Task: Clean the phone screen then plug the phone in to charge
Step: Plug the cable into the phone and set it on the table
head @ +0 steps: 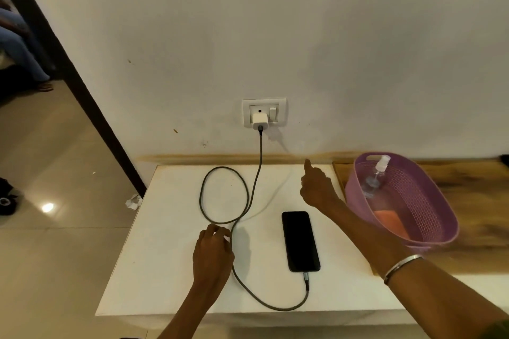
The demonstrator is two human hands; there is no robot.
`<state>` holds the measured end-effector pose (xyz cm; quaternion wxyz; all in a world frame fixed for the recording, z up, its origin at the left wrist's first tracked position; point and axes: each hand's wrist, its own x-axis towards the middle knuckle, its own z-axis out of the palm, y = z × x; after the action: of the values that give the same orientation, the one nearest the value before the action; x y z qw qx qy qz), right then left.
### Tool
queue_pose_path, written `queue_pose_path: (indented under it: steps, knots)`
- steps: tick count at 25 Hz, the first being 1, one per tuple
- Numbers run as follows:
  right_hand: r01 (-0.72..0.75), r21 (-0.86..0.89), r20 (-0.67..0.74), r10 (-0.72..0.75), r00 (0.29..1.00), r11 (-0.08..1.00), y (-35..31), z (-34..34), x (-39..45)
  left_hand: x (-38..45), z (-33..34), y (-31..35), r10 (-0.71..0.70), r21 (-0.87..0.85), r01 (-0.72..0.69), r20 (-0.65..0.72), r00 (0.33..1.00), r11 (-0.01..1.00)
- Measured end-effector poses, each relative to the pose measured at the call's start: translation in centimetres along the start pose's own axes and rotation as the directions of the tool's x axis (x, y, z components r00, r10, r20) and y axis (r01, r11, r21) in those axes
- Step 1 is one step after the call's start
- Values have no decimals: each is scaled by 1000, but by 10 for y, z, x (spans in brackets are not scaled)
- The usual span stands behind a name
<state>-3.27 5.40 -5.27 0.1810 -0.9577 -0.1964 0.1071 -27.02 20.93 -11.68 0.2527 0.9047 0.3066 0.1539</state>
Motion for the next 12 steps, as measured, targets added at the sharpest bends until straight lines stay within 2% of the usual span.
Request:
queue_pose_path:
  steps: [5, 12]
  knots:
    - [-113, 53, 90, 108, 990, 992, 29, 21, -51, -21, -5, -1, -135, -72, 140, 70, 988, 988]
    - [-245, 85, 121, 234, 965, 966, 48, 53, -109, -40, 2, 1, -103, 78, 90, 191, 976, 993]
